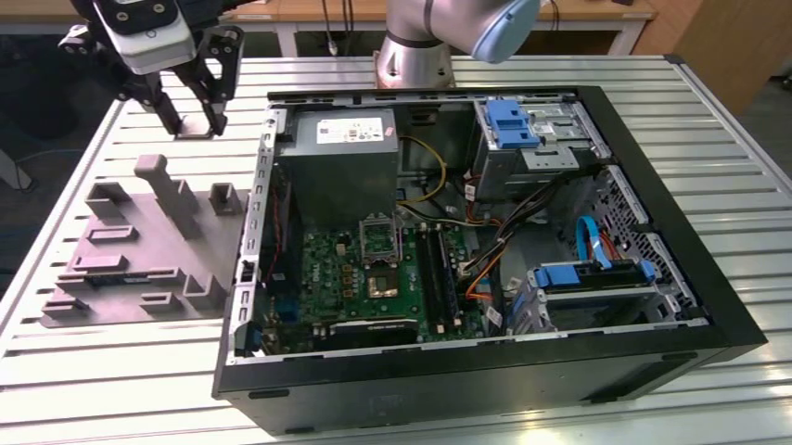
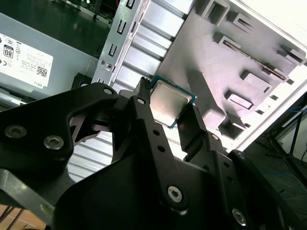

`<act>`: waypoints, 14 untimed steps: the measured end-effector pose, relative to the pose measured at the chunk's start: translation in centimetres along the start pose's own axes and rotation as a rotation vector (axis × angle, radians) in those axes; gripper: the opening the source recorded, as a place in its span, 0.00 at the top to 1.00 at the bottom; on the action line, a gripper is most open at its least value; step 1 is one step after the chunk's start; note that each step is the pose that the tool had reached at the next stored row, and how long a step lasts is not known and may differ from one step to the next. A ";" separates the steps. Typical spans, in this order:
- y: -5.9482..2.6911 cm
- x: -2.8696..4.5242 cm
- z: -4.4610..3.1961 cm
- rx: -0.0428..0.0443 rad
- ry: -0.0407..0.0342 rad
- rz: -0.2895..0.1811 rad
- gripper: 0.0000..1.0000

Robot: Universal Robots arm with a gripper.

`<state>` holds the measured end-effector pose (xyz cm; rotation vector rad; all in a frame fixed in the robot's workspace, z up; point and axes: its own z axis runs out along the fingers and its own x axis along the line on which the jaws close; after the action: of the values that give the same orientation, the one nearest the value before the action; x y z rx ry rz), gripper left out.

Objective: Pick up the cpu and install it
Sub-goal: 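Pick up the cpu and move it towards the insertion slot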

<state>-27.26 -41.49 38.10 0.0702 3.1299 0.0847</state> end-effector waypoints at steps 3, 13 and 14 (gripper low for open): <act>0.01 -0.18 0.00 0.0000 0.0000 0.000 0.53; 0.04 -0.83 0.01 0.0000 0.0000 0.000 0.53; 0.04 -0.94 0.01 0.0000 0.0000 0.000 0.53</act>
<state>-26.33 -41.49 38.10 0.0702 3.1299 0.0847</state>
